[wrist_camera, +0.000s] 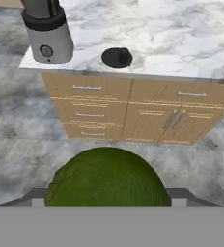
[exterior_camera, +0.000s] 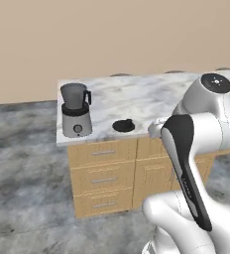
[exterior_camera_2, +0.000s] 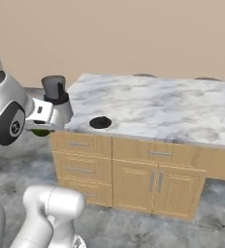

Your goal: Grab the garlic and lime from the fridge, place them in the blender, close the lid, and turn on the blender to create a marinade.

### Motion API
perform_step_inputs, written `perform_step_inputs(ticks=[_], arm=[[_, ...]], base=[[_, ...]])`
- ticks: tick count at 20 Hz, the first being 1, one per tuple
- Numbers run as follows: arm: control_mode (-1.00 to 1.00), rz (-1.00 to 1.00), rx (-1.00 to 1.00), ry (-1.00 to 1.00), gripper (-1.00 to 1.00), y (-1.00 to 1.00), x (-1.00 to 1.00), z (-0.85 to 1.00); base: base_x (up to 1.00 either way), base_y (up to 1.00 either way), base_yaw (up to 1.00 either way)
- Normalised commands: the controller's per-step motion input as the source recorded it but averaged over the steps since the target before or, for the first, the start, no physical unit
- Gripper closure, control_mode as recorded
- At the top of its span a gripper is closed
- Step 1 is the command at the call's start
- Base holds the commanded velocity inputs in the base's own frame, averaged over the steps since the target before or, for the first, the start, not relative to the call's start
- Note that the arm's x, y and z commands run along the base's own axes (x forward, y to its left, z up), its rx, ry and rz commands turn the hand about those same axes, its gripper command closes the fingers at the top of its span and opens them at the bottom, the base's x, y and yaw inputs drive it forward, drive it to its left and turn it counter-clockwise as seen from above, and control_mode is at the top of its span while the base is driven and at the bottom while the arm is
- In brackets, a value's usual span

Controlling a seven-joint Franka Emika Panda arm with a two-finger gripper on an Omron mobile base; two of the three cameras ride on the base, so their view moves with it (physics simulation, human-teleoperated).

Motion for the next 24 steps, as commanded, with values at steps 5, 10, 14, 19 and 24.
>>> perform_step_inputs(ticks=[5,10,14,19,24], arm=[[1.0,0.0,0.0,0.0,1.0,0.0,0.0,0.0],[1.0,0.0,0.0,0.0,1.0,0.0,0.0,0.0],[1.0,0.0,0.0,0.0,1.0,0.0,0.0,0.0],[1.0,0.0,0.0,0.0,1.0,0.0,0.0,0.0],[1.0,0.0,0.0,0.0,1.0,0.0,0.0,0.0]], base=[[0.59,0.97,-0.21],[0.07,0.1,0.03],[0.55,0.0,0.01],[0.65,0.0,0.0],[0.43,0.0,0.0]])
